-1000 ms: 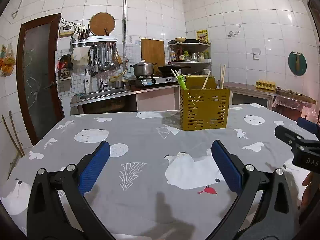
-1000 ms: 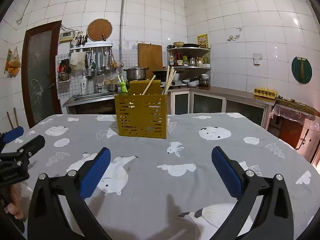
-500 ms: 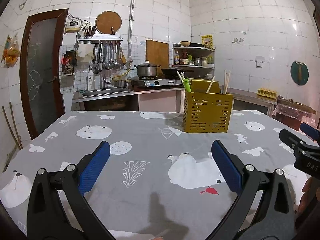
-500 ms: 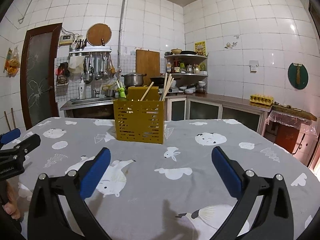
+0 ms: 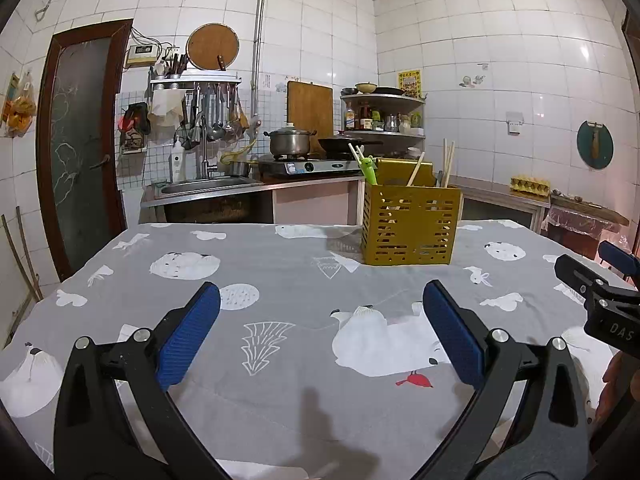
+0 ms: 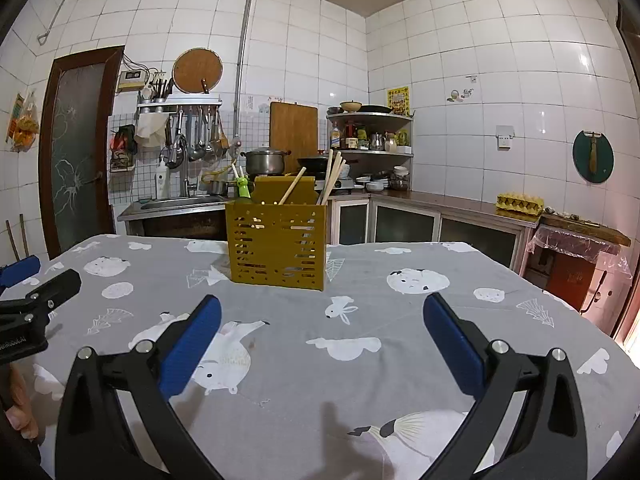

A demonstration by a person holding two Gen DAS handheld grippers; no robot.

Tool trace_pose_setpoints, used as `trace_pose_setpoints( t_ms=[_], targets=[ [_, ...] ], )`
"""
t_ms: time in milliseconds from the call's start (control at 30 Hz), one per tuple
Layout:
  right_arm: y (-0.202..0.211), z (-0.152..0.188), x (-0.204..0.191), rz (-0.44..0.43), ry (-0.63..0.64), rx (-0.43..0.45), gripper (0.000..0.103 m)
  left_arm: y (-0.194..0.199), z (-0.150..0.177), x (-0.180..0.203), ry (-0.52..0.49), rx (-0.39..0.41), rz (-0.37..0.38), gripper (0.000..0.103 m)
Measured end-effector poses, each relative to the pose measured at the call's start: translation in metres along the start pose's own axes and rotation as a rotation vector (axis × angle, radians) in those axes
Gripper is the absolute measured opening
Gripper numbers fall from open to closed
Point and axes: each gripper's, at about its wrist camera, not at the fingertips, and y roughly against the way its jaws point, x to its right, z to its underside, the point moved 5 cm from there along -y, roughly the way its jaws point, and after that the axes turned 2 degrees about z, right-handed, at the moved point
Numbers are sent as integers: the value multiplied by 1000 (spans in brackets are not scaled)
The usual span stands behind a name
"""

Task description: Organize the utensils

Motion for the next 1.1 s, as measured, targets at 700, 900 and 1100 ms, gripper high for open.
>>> trace_pose_setpoints(
  t_ms=[700, 900, 1100],
  targets=[
    [1, -1, 1, 5, -2, 4, 99, -2, 1, -6, 21, -2, -4, 98],
    [1, -1, 1, 5, -2, 4, 99, 1, -1, -5, 14, 11, -13, 98],
    [1, -1, 2, 5, -2, 6, 99, 1, -2, -5, 16, 9, -13, 98]
  ],
)
